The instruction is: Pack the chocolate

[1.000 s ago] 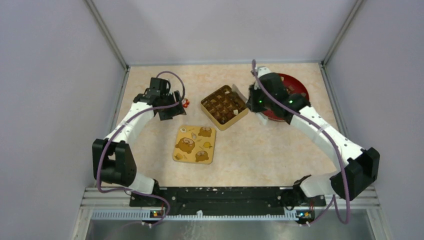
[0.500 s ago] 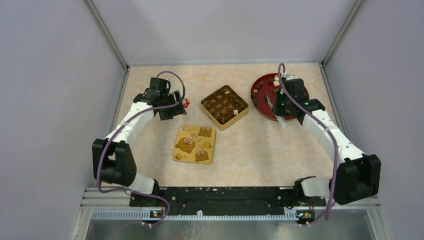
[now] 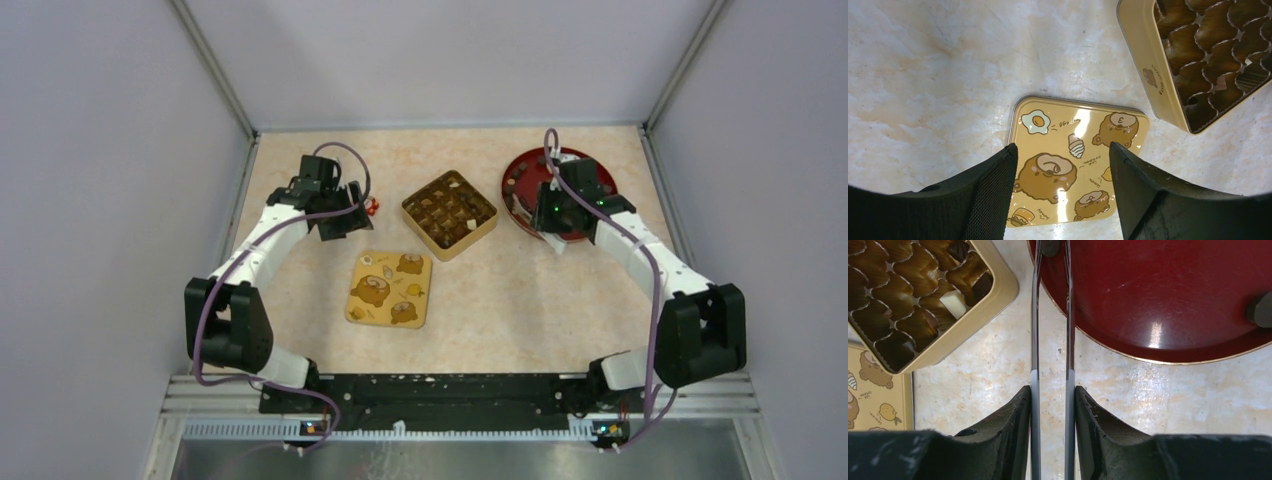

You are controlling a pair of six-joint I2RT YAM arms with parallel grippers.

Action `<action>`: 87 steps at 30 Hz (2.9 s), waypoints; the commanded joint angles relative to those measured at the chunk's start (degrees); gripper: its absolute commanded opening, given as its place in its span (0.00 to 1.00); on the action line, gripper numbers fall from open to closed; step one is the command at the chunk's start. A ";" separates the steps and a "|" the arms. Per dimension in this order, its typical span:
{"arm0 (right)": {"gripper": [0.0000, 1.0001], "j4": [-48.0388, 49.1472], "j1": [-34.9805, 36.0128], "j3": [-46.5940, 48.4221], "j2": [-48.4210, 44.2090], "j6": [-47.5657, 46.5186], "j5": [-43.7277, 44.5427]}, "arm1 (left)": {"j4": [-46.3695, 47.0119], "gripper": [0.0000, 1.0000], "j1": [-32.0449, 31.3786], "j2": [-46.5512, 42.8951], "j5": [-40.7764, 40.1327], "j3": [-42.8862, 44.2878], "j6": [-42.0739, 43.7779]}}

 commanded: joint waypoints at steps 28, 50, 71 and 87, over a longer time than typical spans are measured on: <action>0.17 3.46 0.10 4.50 4.32 -1.95 0.73 | 0.63 0.72 0.22 0.19 -1.15 1.16 0.03; 0.15 -5.26 19.77 23.61 7.18 -2.38 3.36 | 0.15 0.73 1.21 -2.01 -4.82 -0.16 -1.59; 0.15 -6.30 28.46 23.19 17.11 -2.21 2.03 | 1.11 0.74 2.68 -4.29 -4.17 -2.51 -0.58; 0.36 -6.07 28.46 22.61 17.20 -2.21 3.60 | 1.18 0.73 2.68 -4.23 -3.64 -2.43 -0.49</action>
